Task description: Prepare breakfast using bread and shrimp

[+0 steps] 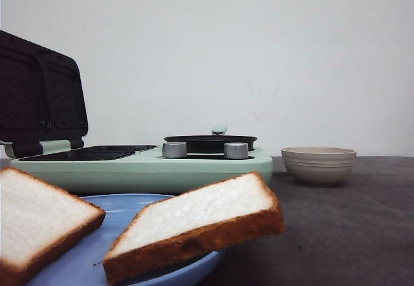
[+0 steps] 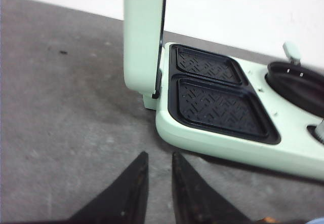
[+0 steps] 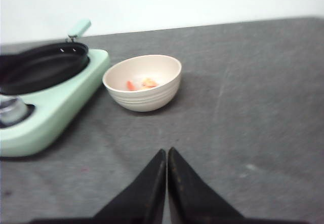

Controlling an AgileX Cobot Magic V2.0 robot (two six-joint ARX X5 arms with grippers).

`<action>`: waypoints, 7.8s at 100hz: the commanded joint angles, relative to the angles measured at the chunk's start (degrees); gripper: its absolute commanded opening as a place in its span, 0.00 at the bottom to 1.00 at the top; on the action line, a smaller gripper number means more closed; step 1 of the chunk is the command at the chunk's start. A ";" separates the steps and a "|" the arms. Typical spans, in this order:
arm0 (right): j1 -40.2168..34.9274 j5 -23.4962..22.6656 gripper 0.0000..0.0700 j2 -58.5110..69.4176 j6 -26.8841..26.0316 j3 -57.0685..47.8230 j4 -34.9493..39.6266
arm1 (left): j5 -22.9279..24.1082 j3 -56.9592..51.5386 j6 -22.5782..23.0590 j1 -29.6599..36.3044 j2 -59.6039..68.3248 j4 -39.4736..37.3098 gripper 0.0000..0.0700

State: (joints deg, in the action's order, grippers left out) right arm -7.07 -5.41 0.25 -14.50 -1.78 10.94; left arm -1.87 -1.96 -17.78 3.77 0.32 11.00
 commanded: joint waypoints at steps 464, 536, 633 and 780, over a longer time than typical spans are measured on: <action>-0.20 -16.61 0.00 35.60 -2.36 -35.74 27.23 | -8.39 -43.04 15.72 8.61 56.26 -4.24 0.01; -0.20 -15.06 0.00 35.60 0.39 -35.74 27.21 | 4.48 -75.14 38.10 10.80 94.31 -5.03 0.01; -0.20 -13.64 0.00 35.60 1.05 -35.74 27.26 | 20.37 -82.07 57.42 15.91 106.36 -9.33 0.01; -0.20 -13.64 0.00 35.58 1.05 -35.74 28.22 | 15.21 -82.07 52.02 16.13 110.22 -1.29 0.53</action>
State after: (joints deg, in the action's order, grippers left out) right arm -7.07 -19.25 35.66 -13.87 -36.62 39.59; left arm 13.76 -82.50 36.93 19.75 109.12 10.15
